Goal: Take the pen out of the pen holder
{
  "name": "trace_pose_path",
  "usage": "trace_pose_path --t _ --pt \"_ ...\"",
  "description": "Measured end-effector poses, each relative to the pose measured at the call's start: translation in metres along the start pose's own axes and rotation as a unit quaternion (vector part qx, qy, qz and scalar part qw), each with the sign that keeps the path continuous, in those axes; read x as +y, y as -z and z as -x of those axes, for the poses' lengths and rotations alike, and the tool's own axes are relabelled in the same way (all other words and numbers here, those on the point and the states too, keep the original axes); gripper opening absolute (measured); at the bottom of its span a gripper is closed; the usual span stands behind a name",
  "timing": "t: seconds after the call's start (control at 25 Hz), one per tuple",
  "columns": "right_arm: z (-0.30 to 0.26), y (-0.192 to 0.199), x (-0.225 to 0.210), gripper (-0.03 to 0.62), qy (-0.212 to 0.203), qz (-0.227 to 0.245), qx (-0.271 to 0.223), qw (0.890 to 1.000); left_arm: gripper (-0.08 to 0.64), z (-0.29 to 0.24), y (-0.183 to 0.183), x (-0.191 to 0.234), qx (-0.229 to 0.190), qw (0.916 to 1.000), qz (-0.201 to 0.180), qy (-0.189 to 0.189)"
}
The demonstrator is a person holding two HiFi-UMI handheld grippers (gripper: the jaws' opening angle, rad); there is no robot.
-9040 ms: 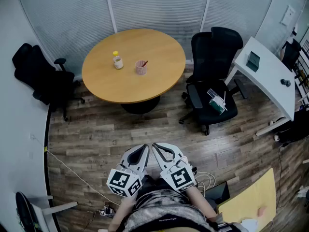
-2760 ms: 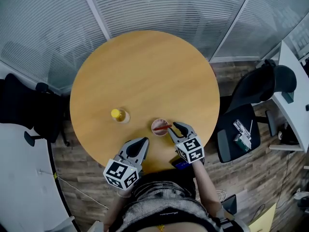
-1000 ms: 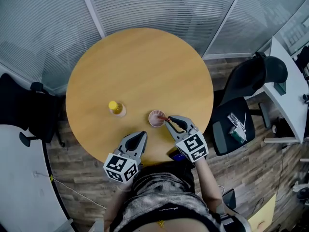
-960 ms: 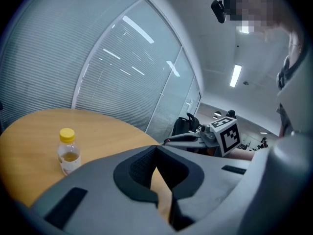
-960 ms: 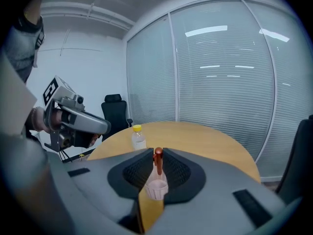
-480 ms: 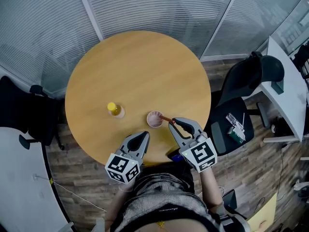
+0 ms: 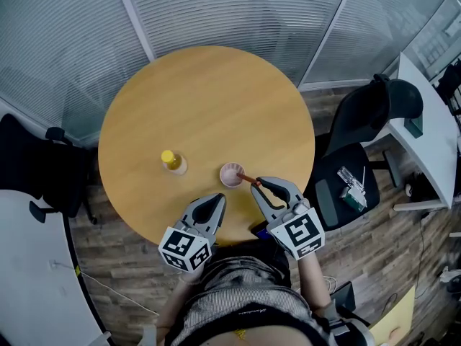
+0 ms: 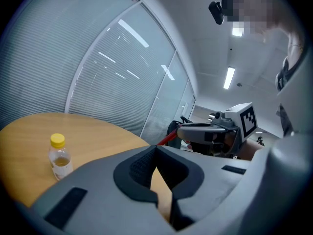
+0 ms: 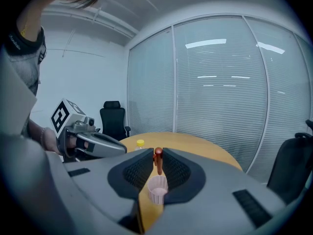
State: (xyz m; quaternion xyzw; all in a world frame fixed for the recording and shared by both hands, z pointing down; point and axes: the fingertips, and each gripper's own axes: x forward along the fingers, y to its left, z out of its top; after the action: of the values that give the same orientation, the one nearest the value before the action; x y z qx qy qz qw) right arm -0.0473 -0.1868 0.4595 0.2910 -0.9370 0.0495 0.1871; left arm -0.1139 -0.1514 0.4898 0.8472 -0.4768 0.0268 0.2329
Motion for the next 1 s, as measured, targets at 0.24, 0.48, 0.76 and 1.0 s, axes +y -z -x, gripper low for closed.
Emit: trace_pose_path --t 0.24,0.48,0.76,1.0 --pt "0.0003 -0.0031 0.0019 0.067 0.002 -0.006 0.000 1.000 0.005 0.0021 0.0012 -0.0007 0.002 1.0000 0.002 -0.003" --pt "0.0011 -0.0032 0.0039 0.067 0.000 -0.007 0.003 1.000 0.005 0.0057 0.0045 -0.0005 0.002 0.9999 0.012 -0.001" --pt "0.0014 -0.0007 0.0015 0.067 0.001 -0.004 0.007 1.000 0.005 0.0041 0.0079 -0.0018 0.006 0.9999 0.015 0.002" --pt "-0.0012 0.0011 0.0008 0.067 0.000 -0.002 0.012 1.000 0.005 0.0041 0.0075 -0.0020 0.007 0.9999 0.015 0.003"
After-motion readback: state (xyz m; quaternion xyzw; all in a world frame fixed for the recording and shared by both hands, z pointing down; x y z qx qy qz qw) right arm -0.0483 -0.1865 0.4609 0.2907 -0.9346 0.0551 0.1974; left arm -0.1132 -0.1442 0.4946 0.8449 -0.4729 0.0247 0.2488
